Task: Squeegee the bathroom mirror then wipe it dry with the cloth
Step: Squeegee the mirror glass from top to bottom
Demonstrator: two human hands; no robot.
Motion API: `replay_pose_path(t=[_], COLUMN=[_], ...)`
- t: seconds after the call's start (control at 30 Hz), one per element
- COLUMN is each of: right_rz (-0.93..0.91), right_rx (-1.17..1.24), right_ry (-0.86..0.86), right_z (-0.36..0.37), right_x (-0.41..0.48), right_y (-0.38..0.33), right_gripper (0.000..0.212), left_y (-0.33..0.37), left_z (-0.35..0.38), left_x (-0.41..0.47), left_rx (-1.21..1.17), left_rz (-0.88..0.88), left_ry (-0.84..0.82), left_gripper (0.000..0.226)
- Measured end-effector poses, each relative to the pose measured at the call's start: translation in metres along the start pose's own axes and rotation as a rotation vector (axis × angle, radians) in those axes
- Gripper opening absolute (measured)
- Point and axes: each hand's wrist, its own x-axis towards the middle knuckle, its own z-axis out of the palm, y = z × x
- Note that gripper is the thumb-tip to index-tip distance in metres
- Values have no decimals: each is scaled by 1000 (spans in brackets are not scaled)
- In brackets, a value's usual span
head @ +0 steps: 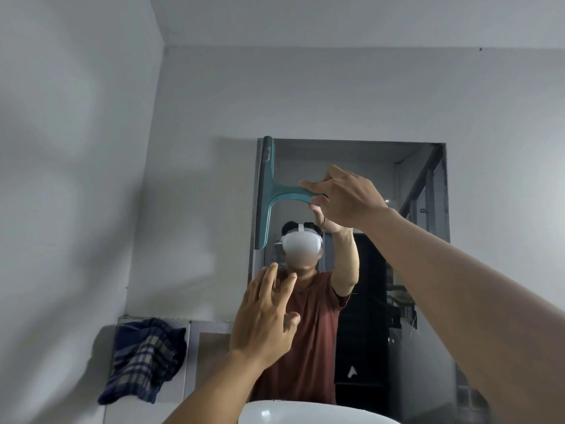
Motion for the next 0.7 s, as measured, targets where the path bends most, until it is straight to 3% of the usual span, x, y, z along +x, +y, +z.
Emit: replay_pose_path(t=[0.33, 0.7], right_rz=[17, 178], right_rx=[-17, -15], right_ry=[11, 51], right_z=[-5, -9], right_x=[-15, -48], right_y=[19, 62], right_gripper=[39, 40], left_y=[1, 4], left_z=[-3, -12], left_x=[0, 3], left_rx=[12, 24], left_rz=[1, 11], left_ry=[-22, -32], left_gripper=[81, 81])
